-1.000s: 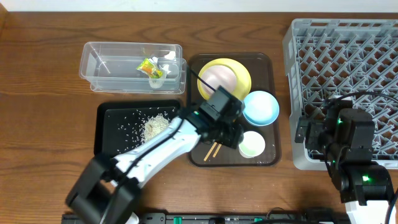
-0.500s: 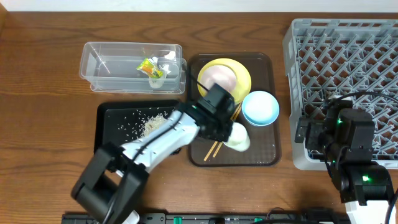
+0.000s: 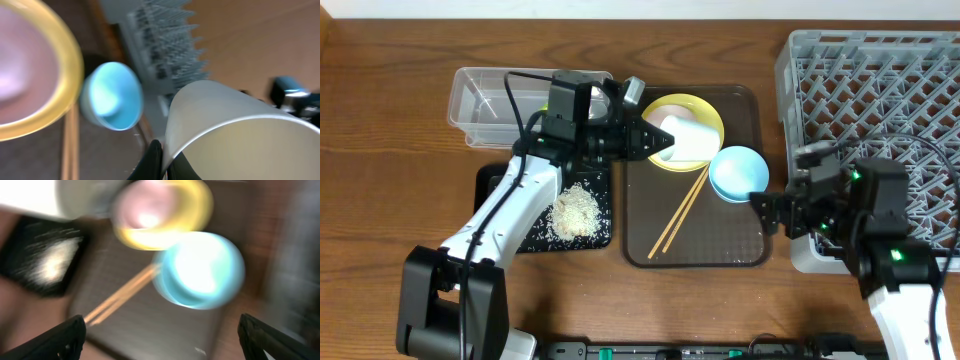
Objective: Sort waste into correct bins and load items into the dishwasher rack
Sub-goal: 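Hand the white cup from the left gripper to the right gripper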
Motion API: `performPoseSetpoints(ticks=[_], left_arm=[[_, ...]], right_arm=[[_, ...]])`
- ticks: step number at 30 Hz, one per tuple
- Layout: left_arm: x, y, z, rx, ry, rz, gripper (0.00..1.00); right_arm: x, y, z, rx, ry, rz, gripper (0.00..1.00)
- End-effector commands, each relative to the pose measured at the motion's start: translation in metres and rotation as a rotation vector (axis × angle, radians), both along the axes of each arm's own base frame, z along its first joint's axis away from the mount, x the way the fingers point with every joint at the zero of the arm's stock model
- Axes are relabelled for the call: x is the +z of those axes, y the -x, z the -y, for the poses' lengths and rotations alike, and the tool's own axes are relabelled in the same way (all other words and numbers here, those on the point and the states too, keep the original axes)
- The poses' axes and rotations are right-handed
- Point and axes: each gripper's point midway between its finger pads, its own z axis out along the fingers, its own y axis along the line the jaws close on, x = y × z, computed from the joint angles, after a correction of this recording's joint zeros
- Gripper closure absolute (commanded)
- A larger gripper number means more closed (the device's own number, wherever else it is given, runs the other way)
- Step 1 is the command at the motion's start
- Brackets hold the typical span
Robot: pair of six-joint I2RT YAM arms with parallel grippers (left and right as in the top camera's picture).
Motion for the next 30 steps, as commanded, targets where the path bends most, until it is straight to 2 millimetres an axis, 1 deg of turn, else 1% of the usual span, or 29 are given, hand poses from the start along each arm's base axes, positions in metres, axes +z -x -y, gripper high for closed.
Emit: performPoseSetpoints(ticks=[1, 5, 8, 12, 14, 17, 19, 28, 29, 30], left_arm=[[0.025, 0.03, 0.011, -0.146, 0.132, -0.076, 0.93], [0.028, 0.041, 0.019, -0.186, 0.151, -0.129, 0.93], [0.028, 0.046, 0.024, -0.202, 0.15, -0.13, 0.92], [0.028, 0.049, 0.028, -0.215, 0.149, -0.132, 0.92], [0.028, 0.05, 0.029, -0.212, 0.149, -0.149, 0.93], [0.028, 0.05, 0.029, -0.211, 0.149, -0.161, 0.93], [0.029, 0.051, 0.03, -0.213, 0.151, -0.165, 0.92], [0.029, 0.051, 0.03, -0.212, 0.153, -0.18, 0.92], [0.029, 0.051, 0.03, -0.212, 0.153, -0.179, 0.89], [0.029, 0.051, 0.03, -0.212, 0.153, -0.179, 0.84]], right_arm=[[0.024, 0.014, -0.051, 0.327, -0.229, 0.056, 0.05], [0.04, 0.004, -0.07, 0.469, -0.374, 0.128, 0.04], [0.052, -0.001, -0.078, 0.563, -0.444, 0.202, 0.05], [0.071, 0.005, -0.084, 0.693, -0.529, 0.288, 0.06], [0.076, 0.007, -0.085, 0.719, -0.542, 0.311, 0.08], [0.077, 0.007, -0.085, 0.722, -0.539, 0.321, 0.15], [0.077, 0.007, -0.085, 0.722, -0.539, 0.321, 0.25], [0.077, 0.006, -0.085, 0.718, -0.535, 0.322, 0.36], [0.076, 0.005, -0.085, 0.713, -0.53, 0.321, 0.38], [0.075, 0.003, -0.085, 0.706, -0.524, 0.321, 0.39]])
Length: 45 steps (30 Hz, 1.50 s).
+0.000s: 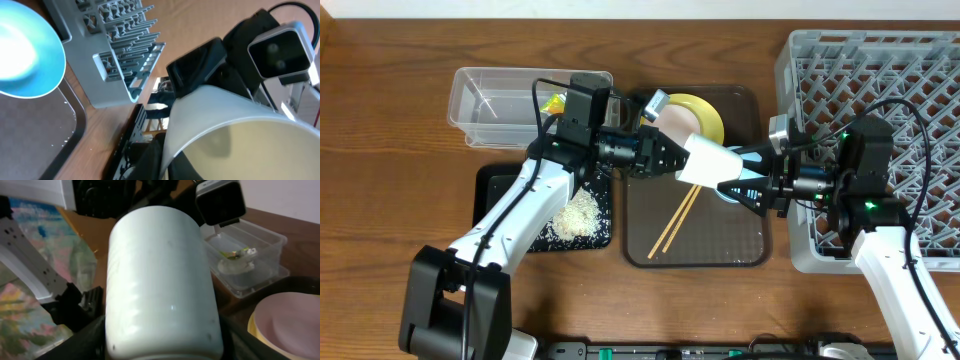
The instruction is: Sort waste into correct bins and load items into the dishwasher rack
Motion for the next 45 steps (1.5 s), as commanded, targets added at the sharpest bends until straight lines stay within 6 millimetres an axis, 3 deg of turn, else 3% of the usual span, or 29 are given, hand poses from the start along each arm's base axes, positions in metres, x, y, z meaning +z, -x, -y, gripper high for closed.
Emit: performPoseSetpoints(ticks=[1, 4, 8, 9, 14, 18, 22, 27, 32, 35, 40, 45], left_arm=[[0.002, 0.0, 0.0, 0.013, -0.007, 0.005, 0.75], [-0.003, -0.006, 0.0, 0.036, -0.028, 0.068, 0.6], [-0.038, -0.024, -0.011, 0.161, -0.204, 0.108, 0.47], [-0.057, -0.032, -0.022, 0.215, -0.314, 0.137, 0.43], [-0.085, -0.044, -0.062, 0.319, -0.556, 0.207, 0.38], [-0.074, -0.044, -0.095, 0.394, -0.656, 0.253, 0.37], [-0.06, -0.041, -0.131, 0.506, -0.768, 0.277, 0.38], [-0.046, -0.035, -0.163, 0.61, -0.89, 0.312, 0.37], [-0.042, -0.033, -0.168, 0.63, -0.907, 0.324, 0.37], [-0.042, -0.033, -0.168, 0.629, -0.907, 0.323, 0.37], [-0.043, -0.032, -0.168, 0.628, -0.909, 0.32, 0.37], [-0.044, -0.031, -0.168, 0.623, -0.91, 0.315, 0.36]], right_arm=[[0.008, 0.005, -0.003, 0.042, -0.022, 0.014, 0.4], [0.002, -0.003, -0.001, -0.007, 0.01, 0.012, 0.45], [-0.014, -0.023, 0.007, -0.148, 0.089, -0.049, 0.55], [-0.02, -0.032, 0.013, -0.211, 0.12, -0.075, 0.58], [-0.031, -0.048, 0.034, -0.372, 0.213, -0.094, 0.6], [-0.041, -0.058, 0.072, -0.606, 0.377, -0.14, 0.79], [-0.031, -0.056, 0.113, -0.828, 0.493, -0.196, 0.97], [-0.018, -0.043, 0.176, -1.106, 0.635, -0.298, 0.99], [-0.017, -0.016, 0.244, -1.41, 0.748, -0.485, 0.99], [-0.023, -0.005, 0.263, -1.453, 0.777, -0.576, 0.99], [-0.055, 0.013, 0.294, -1.492, 0.827, -0.776, 0.99], [-0.083, 0.015, 0.312, -1.495, 0.855, -0.908, 0.99]])
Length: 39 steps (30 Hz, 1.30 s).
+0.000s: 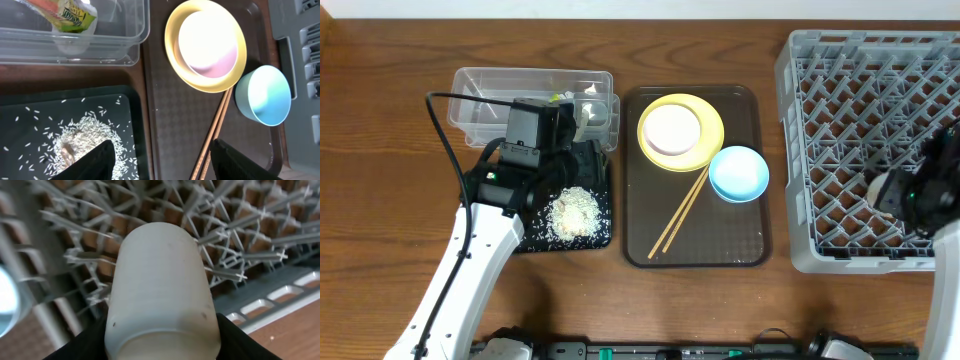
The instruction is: Sort waste into correct bins and load items into the dishwasher rack
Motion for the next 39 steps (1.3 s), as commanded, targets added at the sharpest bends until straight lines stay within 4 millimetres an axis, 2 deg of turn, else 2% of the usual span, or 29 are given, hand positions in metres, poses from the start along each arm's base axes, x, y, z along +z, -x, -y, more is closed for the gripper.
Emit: performPoseSetpoints(ticks=[1, 6, 7, 8, 10, 12, 13, 14, 15, 19, 22, 24, 27, 30, 34, 39], left_arm=[[0.003, -0.001, -0.003, 0.002, -0.011, 0.011, 0.36], [0.003, -0.001, -0.003, 0.002, -0.011, 0.011, 0.36], [0.003, -0.001, -0.003, 0.002, -0.011, 0.011, 0.36], [0.003, -0.001, -0.003, 0.002, -0.011, 0.011, 0.36], [0.003, -0.001, -0.003, 0.002, -0.011, 0.011, 0.36], [0.003, -0.001, -0.003, 0.002, -0.011, 0.011, 0.36], [0.003, -0.001, -0.003, 0.002, -0.011, 0.011, 0.36], [0.003, -0.001, -0.003, 0.002, -0.011, 0.011, 0.36], [0.003, -0.001, -0.003, 0.002, -0.011, 0.011, 0.36], [0.002, 0.0, -0.003, 0.002, -0.013, 0.003, 0.35], [-0.002, 0.004, -0.007, 0.013, -0.034, -0.016, 0.33], [-0.008, 0.007, -0.019, 0.049, -0.092, -0.035, 0.32], [-0.016, 0.012, -0.039, 0.104, -0.189, -0.065, 0.33], [-0.023, 0.018, -0.053, 0.139, -0.265, -0.1, 0.32], [-0.028, 0.026, -0.059, 0.15, -0.296, -0.136, 0.32], [-0.029, 0.026, -0.059, 0.149, -0.298, -0.142, 0.32]], right_arm=[[-0.007, -0.001, 0.016, -0.059, -0.001, -0.026, 0.99], [-0.026, -0.007, 0.022, -0.068, -0.022, -0.072, 0.98], [-0.03, -0.008, 0.022, -0.068, -0.028, -0.085, 0.95], [-0.034, -0.008, 0.022, -0.067, -0.034, -0.098, 0.84], [-0.041, -0.009, 0.021, -0.066, -0.048, -0.117, 0.55], [-0.045, -0.011, 0.017, -0.056, -0.079, -0.117, 0.32], [-0.045, -0.013, 0.014, -0.05, -0.095, -0.11, 0.15], [-0.045, -0.014, 0.011, -0.045, -0.109, -0.104, 0.06], [-0.045, -0.016, 0.008, -0.037, -0.127, -0.094, 0.04], [-0.038, -0.02, 0.005, -0.029, -0.141, -0.065, 0.01], [-0.02, -0.031, 0.001, -0.006, -0.157, 0.004, 0.03], [0.002, -0.046, -0.013, 0.068, -0.2, 0.1, 0.06], [0.037, -0.073, -0.054, 0.277, -0.279, 0.278, 0.15], [0.055, -0.086, -0.087, 0.405, -0.284, 0.351, 0.2], [0.044, -0.091, -0.128, 0.522, -0.253, 0.299, 0.2], [0.008, -0.095, -0.17, 0.644, -0.181, 0.162, 0.2]])
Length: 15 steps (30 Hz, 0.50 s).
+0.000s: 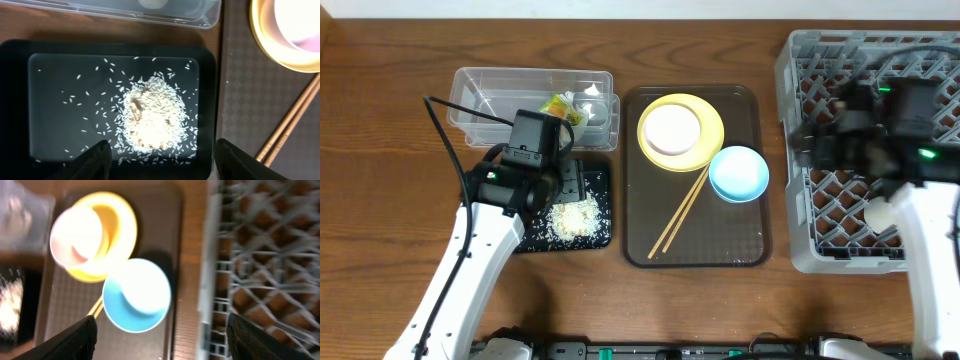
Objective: Sort waste into correct bins and load items into the dishwasher rack
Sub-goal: 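Grasp the light-blue bowl rim with the right gripper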
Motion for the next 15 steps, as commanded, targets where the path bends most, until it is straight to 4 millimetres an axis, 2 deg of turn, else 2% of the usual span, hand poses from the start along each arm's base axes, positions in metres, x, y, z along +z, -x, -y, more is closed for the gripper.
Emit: performPoseSetpoints(ticks=[1, 3, 9, 15], left_arm=[[0.0, -0.002, -0.007, 0.017, -0.031, 0.004, 0.32], [0.0, -0.002, -0.007, 0.017, -0.031, 0.004, 0.32], [0.0, -0.002, -0.007, 0.017, -0.03, 0.003, 0.31], [0.0, -0.002, -0.007, 0.017, -0.03, 0.004, 0.31]], right_arm=[[-0.029, -0.003, -0.019, 0.07, 0.099, -0.066, 0.2], [-0.047, -0.005, -0.029, 0.091, 0.137, -0.113, 0.23], [-0.102, -0.014, -0.023, -0.051, 0.227, -0.258, 0.33], [-0.142, -0.017, -0.025, -0.103, 0.205, -0.356, 0.57]])
